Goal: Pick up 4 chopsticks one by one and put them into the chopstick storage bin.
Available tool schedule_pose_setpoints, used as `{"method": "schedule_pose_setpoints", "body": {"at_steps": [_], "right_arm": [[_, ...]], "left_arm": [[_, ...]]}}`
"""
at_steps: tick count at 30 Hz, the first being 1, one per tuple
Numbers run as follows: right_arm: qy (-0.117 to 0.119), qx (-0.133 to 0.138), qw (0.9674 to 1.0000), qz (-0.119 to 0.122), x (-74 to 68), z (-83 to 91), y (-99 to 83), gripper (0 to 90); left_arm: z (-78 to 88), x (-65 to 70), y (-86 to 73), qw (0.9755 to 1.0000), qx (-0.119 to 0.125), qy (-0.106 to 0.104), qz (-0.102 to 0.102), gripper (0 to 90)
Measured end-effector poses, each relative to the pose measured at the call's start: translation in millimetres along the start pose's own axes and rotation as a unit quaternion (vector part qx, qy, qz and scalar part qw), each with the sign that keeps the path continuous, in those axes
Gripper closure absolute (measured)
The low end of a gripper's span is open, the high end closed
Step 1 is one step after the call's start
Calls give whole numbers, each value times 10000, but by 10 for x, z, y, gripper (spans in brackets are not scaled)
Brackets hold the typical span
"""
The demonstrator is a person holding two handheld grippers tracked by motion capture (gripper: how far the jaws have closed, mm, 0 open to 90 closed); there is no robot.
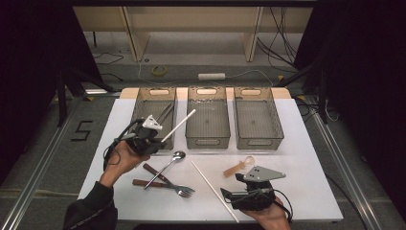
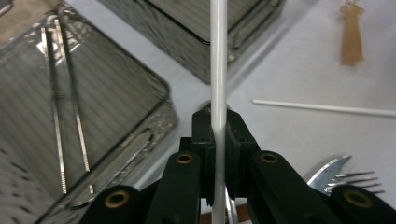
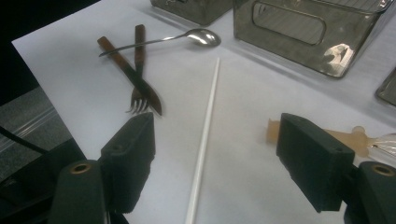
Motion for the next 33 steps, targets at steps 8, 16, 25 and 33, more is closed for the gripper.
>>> {"method": "schedule_pose_setpoints", "body": {"at_steps": [8,16,25,33], "right_arm": [[48,-30,10000,46,-36,-5,-19,291],[92,-74,9999,49,-65,-21,-34,285],[148,-94,9998,82,-93,-23,-40,285],[184,-70,9998,53,-98,-26,-38,281]], "left_arm": [[28,-314,110,9990,158,213,357,842],[-13,-627,188,9964,256,448,680,842],[-98,-932,253,9922,318,596,1045,842],[-182,-1100,300,9888,387,698,1261,841]]}}
Point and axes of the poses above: each handheld gripper's, and its own axes: z roughly backward along the jaws, y roughly out of its top, x roughly to its right, the point moved 5 cm from there along -z, roughly forward along the jaws
